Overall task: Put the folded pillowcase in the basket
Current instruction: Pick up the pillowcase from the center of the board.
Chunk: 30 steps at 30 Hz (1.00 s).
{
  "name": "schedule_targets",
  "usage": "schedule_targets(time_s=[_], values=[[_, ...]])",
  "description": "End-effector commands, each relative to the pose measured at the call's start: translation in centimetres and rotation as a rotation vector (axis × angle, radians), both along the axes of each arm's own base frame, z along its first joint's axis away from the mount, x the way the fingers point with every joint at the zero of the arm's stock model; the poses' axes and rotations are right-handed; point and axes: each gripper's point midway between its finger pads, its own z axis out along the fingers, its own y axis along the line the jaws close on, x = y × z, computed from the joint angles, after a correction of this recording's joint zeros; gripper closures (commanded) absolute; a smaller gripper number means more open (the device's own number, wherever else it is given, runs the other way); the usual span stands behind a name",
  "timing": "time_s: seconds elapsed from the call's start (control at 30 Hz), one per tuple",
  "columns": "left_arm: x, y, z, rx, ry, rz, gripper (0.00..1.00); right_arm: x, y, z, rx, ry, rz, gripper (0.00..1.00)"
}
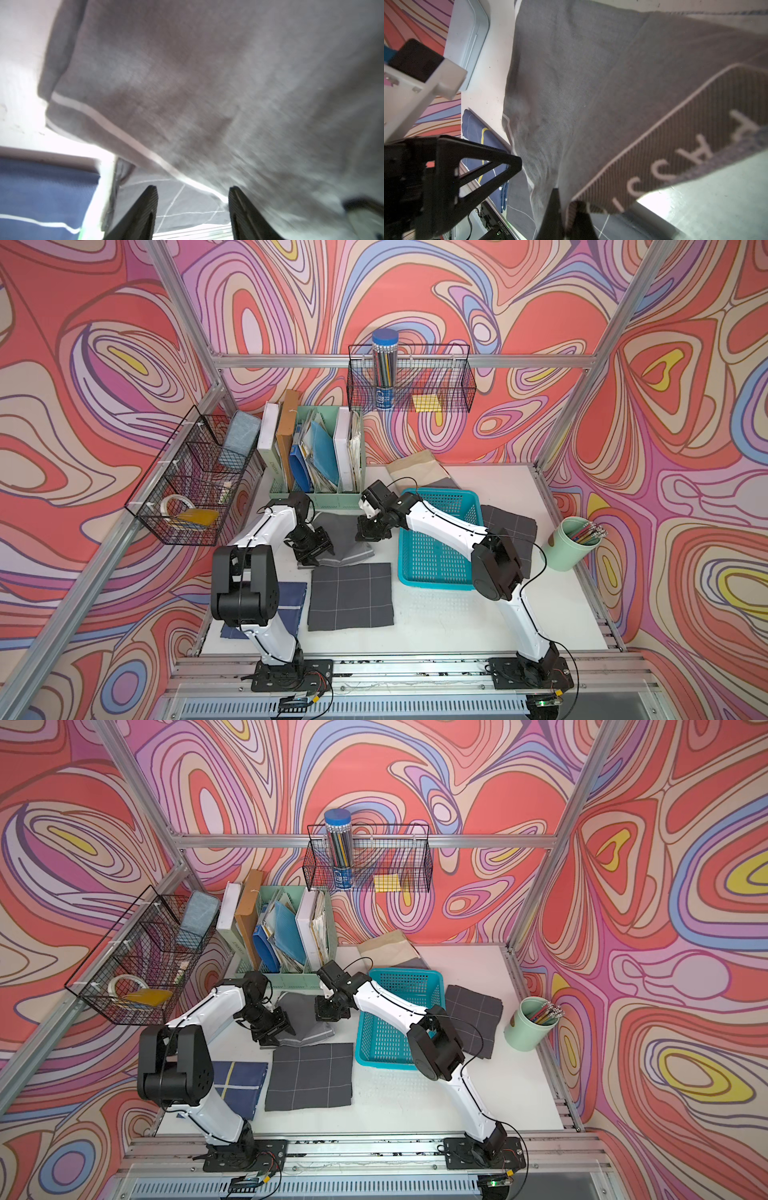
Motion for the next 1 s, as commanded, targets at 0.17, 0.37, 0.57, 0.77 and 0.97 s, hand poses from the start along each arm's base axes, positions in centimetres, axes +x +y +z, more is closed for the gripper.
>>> schedule_targets(time_s=[0.17, 0.37, 0.57, 0.77, 0.97], values=[[-2.8, -0.2, -0.5, -0.016, 0.004, 0.102, 0.38, 0.6, 0.2, 0.3, 0.018, -0.013, -0.011, 1.00], [-0.9, 0.0, -1.1, -0.021, -0.009, 0.188, 0.37, 2.5, 0.0, 2.5, 0.035, -0.045, -0.021, 1.00], [0.0, -0.8, -2.8, -0.085, 0.003, 0.314, 0.35, 3.4, -0.2, 2.4, 0.057, -0.036, -0.032, 1.00], [0.8, 0.0, -1.8, -0.058, -0.123, 0.461, 0.33, 3.4, 0.1, 2.3, 0.081, -0.027, -0.037, 1.00], [0.0, 0.0, -0.6, -0.085, -0.232, 0.601, 0.30, 3.2, 0.1, 2.0, 0.086, -0.020, -0.042, 1.00]])
